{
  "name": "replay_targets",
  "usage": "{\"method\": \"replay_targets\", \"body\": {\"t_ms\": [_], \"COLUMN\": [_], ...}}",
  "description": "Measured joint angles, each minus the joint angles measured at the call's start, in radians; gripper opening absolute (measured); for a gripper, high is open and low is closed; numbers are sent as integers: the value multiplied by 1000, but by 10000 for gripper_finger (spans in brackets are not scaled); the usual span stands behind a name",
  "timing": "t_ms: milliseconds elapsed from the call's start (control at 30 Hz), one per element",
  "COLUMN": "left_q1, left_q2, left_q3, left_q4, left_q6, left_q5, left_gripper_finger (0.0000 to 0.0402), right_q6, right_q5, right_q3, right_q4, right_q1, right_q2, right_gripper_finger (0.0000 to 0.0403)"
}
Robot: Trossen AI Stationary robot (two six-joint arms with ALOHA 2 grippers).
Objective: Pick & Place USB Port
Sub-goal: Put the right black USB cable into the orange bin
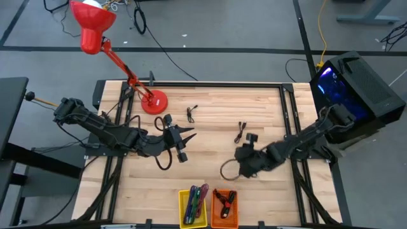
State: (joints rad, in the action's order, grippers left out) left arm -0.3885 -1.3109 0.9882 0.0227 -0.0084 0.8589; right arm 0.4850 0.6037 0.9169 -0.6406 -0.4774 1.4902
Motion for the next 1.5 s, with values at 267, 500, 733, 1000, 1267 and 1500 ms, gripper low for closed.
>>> {"method": "replay_targets", "body": {"t_ms": [267,500,733,1000,1267,1500], "left_q1": [6,6,6,6,26,53], "left_q2": [0,0,0,0,0,0], "left_q3": [0,0,0,0,0,0], "left_q4": [-2,-22,-29,-36,-36,-36], "left_q6": [1,-4,-6,-6,-7,-7], "left_q5": [0,0,0,0,-1,-59], "left_gripper_finger": [103,103,103,103,103,103], "right_q6": [-244,-355,-412,-442,-465,-403], "right_q5": [-168,-259,-291,-335,-335,-388], "right_q3": [0,0,-73,-193,-249,-326], "right_q4": [-71,-85,4,199,270,402], "right_q1": [202,313,379,434,463,462], "right_q2": [0,0,0,1,1,-2], "right_gripper_finger": [134,179,211,228,224,174]}}
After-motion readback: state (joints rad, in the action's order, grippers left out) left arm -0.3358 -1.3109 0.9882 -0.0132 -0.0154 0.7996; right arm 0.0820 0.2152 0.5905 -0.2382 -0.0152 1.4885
